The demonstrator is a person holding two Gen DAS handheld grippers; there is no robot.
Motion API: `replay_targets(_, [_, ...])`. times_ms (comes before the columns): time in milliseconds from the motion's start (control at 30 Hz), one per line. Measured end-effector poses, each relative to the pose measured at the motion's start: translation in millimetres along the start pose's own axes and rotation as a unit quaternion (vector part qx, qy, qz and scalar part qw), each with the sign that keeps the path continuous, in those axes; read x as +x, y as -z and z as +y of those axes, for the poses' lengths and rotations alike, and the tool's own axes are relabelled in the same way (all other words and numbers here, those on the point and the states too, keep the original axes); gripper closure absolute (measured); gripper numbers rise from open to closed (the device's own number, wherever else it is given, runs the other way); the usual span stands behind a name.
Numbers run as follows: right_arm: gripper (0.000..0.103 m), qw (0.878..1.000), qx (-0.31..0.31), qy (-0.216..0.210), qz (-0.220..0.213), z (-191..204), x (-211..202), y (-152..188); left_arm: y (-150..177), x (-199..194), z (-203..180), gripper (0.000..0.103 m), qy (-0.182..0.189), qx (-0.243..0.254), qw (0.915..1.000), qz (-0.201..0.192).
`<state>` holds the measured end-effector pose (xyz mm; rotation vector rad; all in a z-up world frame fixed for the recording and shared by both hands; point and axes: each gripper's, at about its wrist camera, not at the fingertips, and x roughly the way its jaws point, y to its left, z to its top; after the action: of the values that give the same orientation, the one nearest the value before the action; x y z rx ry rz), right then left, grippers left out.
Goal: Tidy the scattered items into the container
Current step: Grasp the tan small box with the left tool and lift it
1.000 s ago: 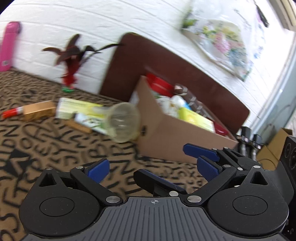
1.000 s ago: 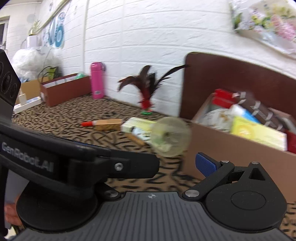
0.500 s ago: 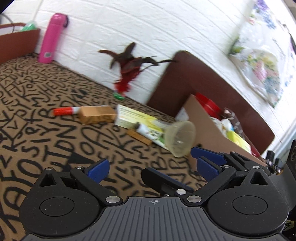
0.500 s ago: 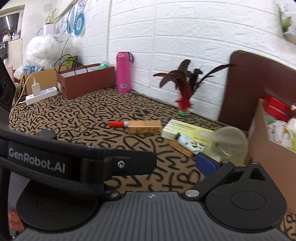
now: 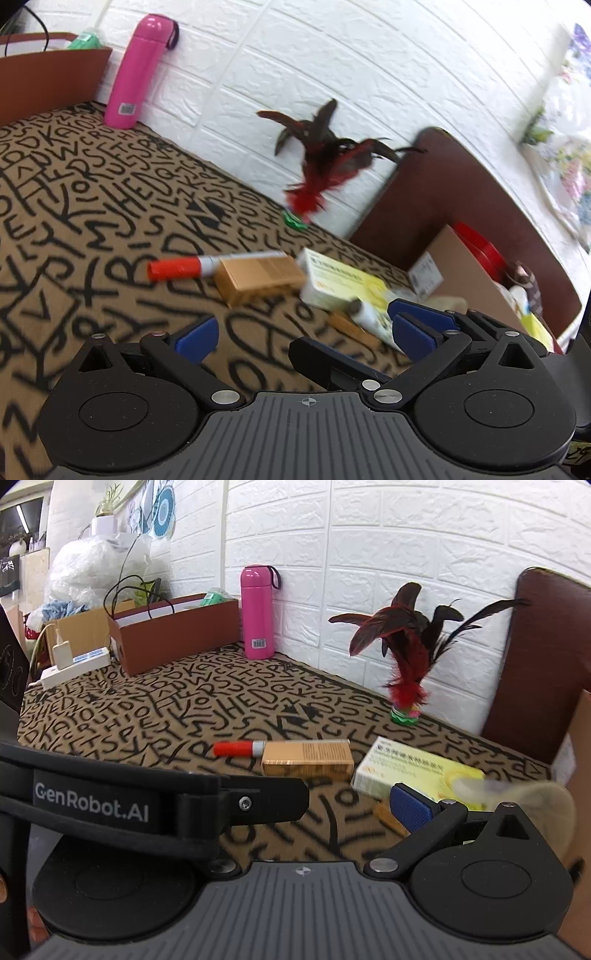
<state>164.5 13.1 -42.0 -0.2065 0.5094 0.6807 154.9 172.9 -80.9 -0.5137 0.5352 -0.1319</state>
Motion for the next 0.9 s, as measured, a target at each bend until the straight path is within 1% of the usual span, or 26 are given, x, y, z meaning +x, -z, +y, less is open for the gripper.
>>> replay_targets(167, [0.004,1.000,-0.007,-0.005,0.001,-5.1,29.2,-10.5,-16.8,21.5,18.2,0.000,0.005,-0.028,0.9996,0.005])
replay_targets(333, [0.008,1.000,-0.023,-0.010,0.011,-7.6,54.0,-13.3,-28.8,36.6,29.6,0.000,0.005,-0.045,0.9990,-0.002])
replay_targets(467, [0.011,1.000,-0.020,-0.017,0.015,-10.2,67.9,-15.4,-31.5,46.3,35.6,0.004,0.013,-0.051,0.9986,0.006])
replay_targets(633, [0.012,0.999,-0.033,-0.020,0.023,-8.2,83.1,-14.6,-30.1,56.2,38.6,0.010,0.019,-0.042,0.9988,0.019])
replay_targets(667, [0.013,0.999,-0.036,-0.018,0.022,-7.8,85.4,-14.5,-30.1,57.3,38.8,0.012,0.018,-0.039,0.9989,0.020])
replay_targets(700, [0.017,0.999,-0.039,-0.020,0.024,-7.7,87.3,-14.4,-30.1,58.1,39.1,0.012,0.017,-0.037,0.9989,0.021])
replay_targets(833, [0.017,0.999,-0.038,-0.018,0.026,-7.6,90.4,-14.3,-29.4,56.7,38.9,0.019,0.010,-0.030,0.9992,0.023])
replay_targets(900, [0.017,0.999,-0.039,-0.015,0.027,-6.5,88.6,-14.2,-28.2,54.4,37.2,0.019,0.008,-0.024,0.9993,0.027])
